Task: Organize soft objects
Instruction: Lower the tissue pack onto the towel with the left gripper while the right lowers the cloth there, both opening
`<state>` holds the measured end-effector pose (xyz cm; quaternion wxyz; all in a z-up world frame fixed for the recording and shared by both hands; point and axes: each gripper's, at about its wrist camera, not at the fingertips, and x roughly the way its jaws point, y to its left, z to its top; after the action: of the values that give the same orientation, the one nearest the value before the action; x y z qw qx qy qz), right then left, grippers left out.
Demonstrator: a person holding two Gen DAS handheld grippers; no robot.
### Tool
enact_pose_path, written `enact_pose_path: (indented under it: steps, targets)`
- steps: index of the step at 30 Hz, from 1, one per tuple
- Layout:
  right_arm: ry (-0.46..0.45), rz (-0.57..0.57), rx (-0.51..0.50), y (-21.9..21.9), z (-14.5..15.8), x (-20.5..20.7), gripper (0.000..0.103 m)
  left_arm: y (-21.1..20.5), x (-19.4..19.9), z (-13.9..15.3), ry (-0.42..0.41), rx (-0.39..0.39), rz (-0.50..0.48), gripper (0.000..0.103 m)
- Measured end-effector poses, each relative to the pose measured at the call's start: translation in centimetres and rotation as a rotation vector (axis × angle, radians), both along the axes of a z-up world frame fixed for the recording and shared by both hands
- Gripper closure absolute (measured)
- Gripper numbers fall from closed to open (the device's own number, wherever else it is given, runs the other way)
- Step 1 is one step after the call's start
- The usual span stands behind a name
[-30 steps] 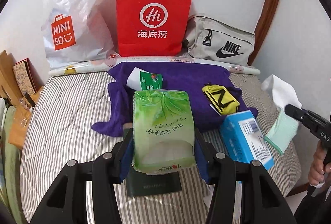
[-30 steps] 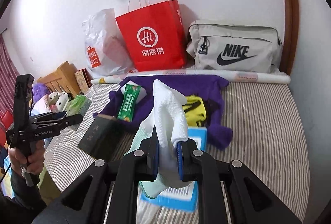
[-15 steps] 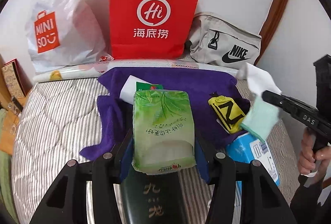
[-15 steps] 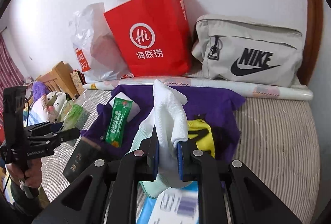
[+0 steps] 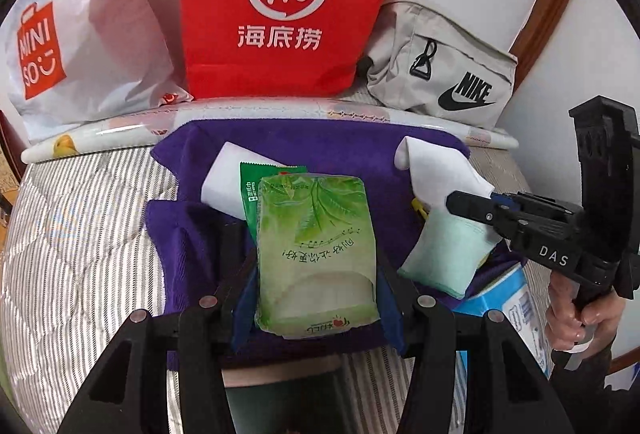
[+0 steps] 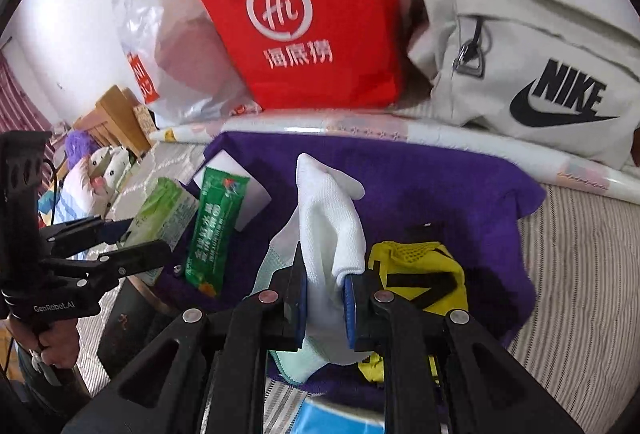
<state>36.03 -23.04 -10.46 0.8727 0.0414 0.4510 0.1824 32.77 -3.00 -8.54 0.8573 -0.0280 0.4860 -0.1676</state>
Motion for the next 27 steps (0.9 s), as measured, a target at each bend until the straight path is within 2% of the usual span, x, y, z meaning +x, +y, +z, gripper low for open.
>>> enact_pose_path:
  steps: [6, 11, 13, 17, 22, 26, 27]
  targets:
    - [0.012, 0.003, -0.019, 0.1, -0.7, 0.4, 0.084, -1.2, 0.7, -0.9, 0.041, -0.002, -0.038, 0.052]
    - [0.005, -0.006, -0.019, -0.3, -0.7, 0.3, 0.055, -2.1, 1.4, -1.4, 0.057, 0.028, -0.045, 0.052]
    - [-0.005, -0.009, -0.020, -0.5, -0.4, 0.2, 0.053, -2.2, 1.8, -1.5, 0.062, 0.031, -0.044, 0.052]
    - [-0.015, -0.029, -0.017, -1.5, 0.1, -0.3, 0.041, -2.9, 2.3, -1.9, 0.073, 0.045, -0.053, 0.052]
    - [-0.040, -0.062, -0.083, -2.3, 0.6, -1.6, 0.040, -4.1, 2.6, -2.7, 0.074, 0.113, -0.069, 0.052]
    - [-0.063, -0.077, -0.113, -2.8, 1.0, -2.9, 0.040, -4.3, 2.9, -3.1, 0.107, 0.092, -0.072, 0.051]
    - [-0.068, -0.077, -0.117, -2.9, 1.1, -3.2, 0.040, -4.3, 2.9, -3.2, 0.116, 0.087, -0.072, 0.048]
